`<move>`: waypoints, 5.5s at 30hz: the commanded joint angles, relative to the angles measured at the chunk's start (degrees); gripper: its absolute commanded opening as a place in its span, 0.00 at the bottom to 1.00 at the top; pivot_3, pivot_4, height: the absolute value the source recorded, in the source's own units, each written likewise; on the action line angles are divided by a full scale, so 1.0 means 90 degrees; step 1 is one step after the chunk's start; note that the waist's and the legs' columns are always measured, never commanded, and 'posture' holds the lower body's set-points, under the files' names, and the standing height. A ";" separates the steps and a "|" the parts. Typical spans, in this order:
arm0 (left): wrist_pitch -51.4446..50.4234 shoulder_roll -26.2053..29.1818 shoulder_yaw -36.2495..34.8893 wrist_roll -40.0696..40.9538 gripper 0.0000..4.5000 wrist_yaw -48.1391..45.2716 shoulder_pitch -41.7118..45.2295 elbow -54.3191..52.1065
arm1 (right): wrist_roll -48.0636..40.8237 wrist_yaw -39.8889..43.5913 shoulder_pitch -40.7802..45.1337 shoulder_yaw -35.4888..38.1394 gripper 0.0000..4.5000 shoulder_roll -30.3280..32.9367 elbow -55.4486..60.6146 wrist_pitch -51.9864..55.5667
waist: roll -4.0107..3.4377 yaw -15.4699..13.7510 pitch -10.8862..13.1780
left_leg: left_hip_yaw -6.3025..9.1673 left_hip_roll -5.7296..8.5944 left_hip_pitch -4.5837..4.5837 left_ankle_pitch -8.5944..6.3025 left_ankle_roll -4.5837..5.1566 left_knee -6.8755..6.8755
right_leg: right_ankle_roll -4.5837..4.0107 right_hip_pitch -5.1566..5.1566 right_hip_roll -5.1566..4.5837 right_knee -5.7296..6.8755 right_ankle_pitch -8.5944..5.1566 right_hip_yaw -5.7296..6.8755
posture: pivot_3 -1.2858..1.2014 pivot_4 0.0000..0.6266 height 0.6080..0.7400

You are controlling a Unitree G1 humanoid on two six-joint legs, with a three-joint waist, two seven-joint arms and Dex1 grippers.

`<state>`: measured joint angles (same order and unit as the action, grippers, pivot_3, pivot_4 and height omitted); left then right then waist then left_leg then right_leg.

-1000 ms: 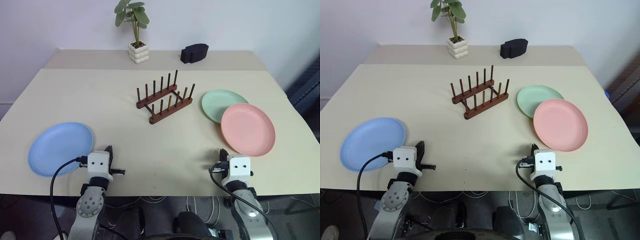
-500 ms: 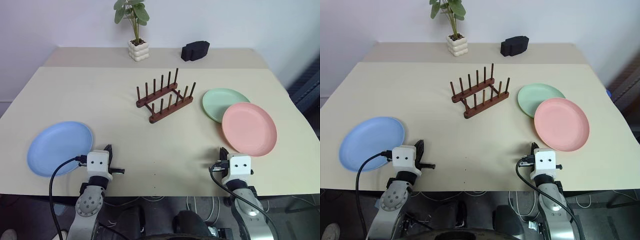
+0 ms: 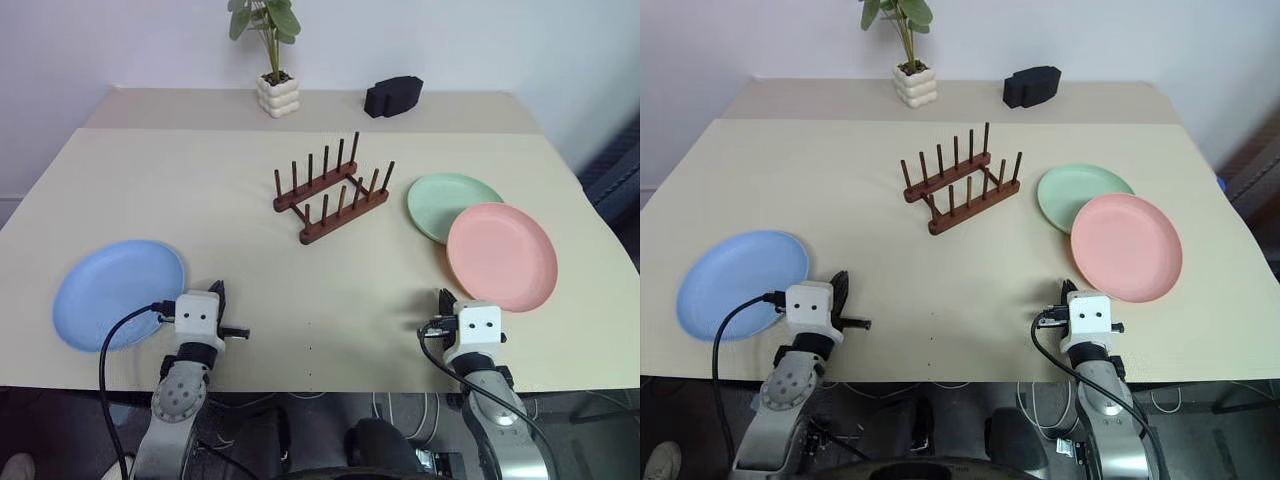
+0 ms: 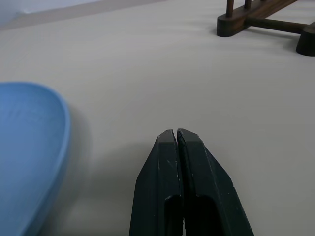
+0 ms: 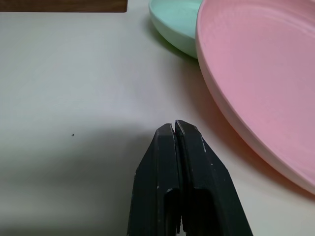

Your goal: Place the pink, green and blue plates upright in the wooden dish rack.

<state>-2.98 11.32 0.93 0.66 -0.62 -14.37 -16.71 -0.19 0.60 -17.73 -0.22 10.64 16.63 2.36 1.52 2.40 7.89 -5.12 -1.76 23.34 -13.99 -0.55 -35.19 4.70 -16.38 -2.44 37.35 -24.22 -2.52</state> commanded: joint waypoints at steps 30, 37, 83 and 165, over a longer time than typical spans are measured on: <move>-0.0884 0.0414 -0.0022 0.0037 0.01 -0.0297 0.1514 0.0836 | -0.0052 0.0337 0.1208 0.0027 0.00 0.0067 -0.0675 0.0435 | -0.0002 -0.0009 0.0005 | 0.0000 0.0000 0.0000 0.0018 -0.0017 -0.0008 | 0.0009 -0.0002 0.0005 0.0014 0.0005 0.0003 | 0.52 0.24 1.00; -0.1097 0.0461 -0.0025 0.0042 0.01 -0.0386 0.1714 0.0918 | -0.0060 0.0421 0.1406 0.0033 0.00 0.0073 -0.0796 0.0527 | -0.0002 -0.0010 0.0005 | 0.0001 0.0000 0.0000 0.0025 -0.0026 -0.0008 | 0.0009 -0.0002 0.0005 0.0016 0.0005 0.0004 | 0.52 0.24 1.00; -0.2269 0.0538 -0.0173 0.0206 0.01 -0.0923 0.2352 0.1035 | -0.0192 0.1128 0.2012 0.0233 0.00 0.0081 -0.1103 0.1037 | -0.0002 -0.0019 0.0005 | 0.0003 0.0001 -0.0008 0.0037 -0.0024 -0.0011 | 0.0015 0.0005 0.0005 0.0025 0.0012 0.0005 | 0.52 0.24 1.00; -0.2874 0.1155 -0.0808 0.1626 0.99 -0.2764 0.2310 0.0261 | -0.2331 0.2725 0.1279 0.1502 1.00 0.1482 0.0634 0.1958 | 0.0006 -0.0058 0.0128 | 0.0004 0.0001 0.0012 0.0055 -0.0028 -0.0009 | 0.0019 -0.0008 0.0006 0.0016 0.0021 0.0012 | 0.52 0.24 1.00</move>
<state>-29.67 21.30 -6.20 14.81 -25.23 6.28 -13.06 -20.52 25.33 -6.10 11.87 23.70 19.58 20.23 1.58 1.87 9.04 -5.09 -1.76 23.44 -13.49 -0.80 -35.27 4.87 -16.45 -2.39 37.50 -24.03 -2.42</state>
